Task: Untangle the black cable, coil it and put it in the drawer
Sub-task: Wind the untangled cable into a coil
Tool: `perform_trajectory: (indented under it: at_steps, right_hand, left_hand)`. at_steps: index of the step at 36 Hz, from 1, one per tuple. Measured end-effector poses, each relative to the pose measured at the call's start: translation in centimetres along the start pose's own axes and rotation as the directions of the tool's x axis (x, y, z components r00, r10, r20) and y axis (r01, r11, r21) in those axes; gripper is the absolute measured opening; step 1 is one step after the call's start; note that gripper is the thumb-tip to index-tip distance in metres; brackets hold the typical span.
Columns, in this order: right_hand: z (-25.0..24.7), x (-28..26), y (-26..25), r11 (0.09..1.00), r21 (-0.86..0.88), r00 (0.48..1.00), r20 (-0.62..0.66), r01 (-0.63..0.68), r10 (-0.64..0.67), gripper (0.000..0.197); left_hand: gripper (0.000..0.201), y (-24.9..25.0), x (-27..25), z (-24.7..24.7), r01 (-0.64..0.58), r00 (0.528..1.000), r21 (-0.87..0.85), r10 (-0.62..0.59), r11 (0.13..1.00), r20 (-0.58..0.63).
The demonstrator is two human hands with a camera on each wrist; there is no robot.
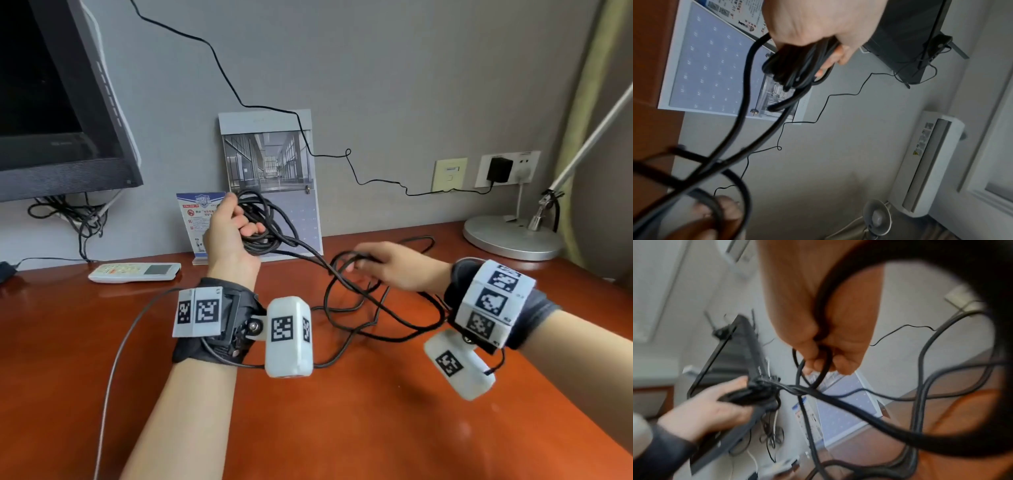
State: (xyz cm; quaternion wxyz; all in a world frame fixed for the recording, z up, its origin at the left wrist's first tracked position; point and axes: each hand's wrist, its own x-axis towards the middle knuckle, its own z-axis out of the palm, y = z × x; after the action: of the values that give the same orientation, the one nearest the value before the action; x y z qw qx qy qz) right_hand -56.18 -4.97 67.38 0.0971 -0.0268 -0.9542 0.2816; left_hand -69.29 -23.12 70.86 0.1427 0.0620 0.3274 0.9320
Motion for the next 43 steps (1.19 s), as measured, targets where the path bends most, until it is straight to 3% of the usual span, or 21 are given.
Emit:
perform_trajectory:
  at_steps: [3,6,8,10,12,14,15,17,20,28,30,35,43]
  right_hand:
    - [-0.8,0.6,0.5,0.991,0.131,0.971,-0.239,0.005,0.026,0.026]
    - [-1.4,1.1,1.0,0.996,-0.020,0.936,-0.346,-0.083,0.071,0.023]
    - [-2.0,0.9,1.1,0.954,-0.210,0.933,-0.332,-0.213,0.136,0.041]
    - [-2.4,0.5,0.7,0.836,-0.420,0.932,-0.234,-0.355,0.278,0.075]
    - [-2.7,0.2,-0.8,0.803,-0.489,0.940,-0.173,-0.340,0.293,0.096]
    - [-2.3,0.5,-2.8,0.931,-0.339,0.972,-0.230,-0.135,0.057,0.088]
    - [-1.9,0.9,-3.9,0.970,-0.241,0.957,-0.280,0.010,-0.079,0.076]
    - [-1.0,1.9,-6.2,0.983,-0.098,0.933,-0.314,0.155,-0.178,0.050]
    - [0.3,3.4,-8.2,0.985,-0.117,0.944,-0.290,0.130,-0.159,0.030]
    - [1.3,4.9,-8.2,0.980,-0.176,0.922,-0.358,0.088,-0.147,0.018]
    - [1.5,4.8,-7.9,0.970,-0.212,0.901,-0.387,0.120,-0.196,0.020]
    - [2.8,4.3,-7.9,0.921,-0.300,0.789,-0.490,0.246,-0.371,0.018]
    - [2.0,5.2,-7.4,0.910,-0.174,0.832,-0.367,0.377,-0.415,0.016]
  left_hand:
    - [0.038,0.2,0.5,-0.6,-0.056,0.995,-0.072,0.050,0.996,-0.081]
    - [0.038,0.4,0.6,-0.9,-0.090,0.989,-0.126,0.075,0.988,-0.124]
    - [0.038,0.9,0.7,-1.1,-0.110,0.987,-0.154,0.090,0.982,-0.130]
    - [0.037,1.3,0.8,-1.3,-0.123,0.988,-0.154,0.106,0.980,-0.116]
    - [0.036,1.1,0.8,-1.3,-0.140,0.987,-0.100,0.131,0.985,-0.094]
    - [0.034,0.4,0.8,-1.0,-0.158,0.985,-0.018,0.156,0.987,-0.075]
    - [0.032,0.0,0.7,-0.8,-0.163,0.984,0.023,0.164,0.986,-0.064]
    - [0.030,-0.9,0.7,-0.5,-0.161,0.986,0.082,0.165,0.983,-0.036]
    - [0.034,-1.7,0.5,-0.1,-0.122,0.992,0.108,0.122,0.987,0.007]
    - [0.032,-2.7,-0.3,0.8,-0.050,0.998,0.136,0.045,0.989,0.041]
    - [0.032,-2.8,-0.5,1.0,-0.092,0.996,0.192,0.087,0.977,0.032]
    - [0.019,-3.3,-1.3,1.6,-0.146,0.988,0.309,0.157,0.940,-0.010]
    - [0.018,-2.8,-1.0,1.2,-0.054,0.998,0.328,0.040,0.943,0.050]
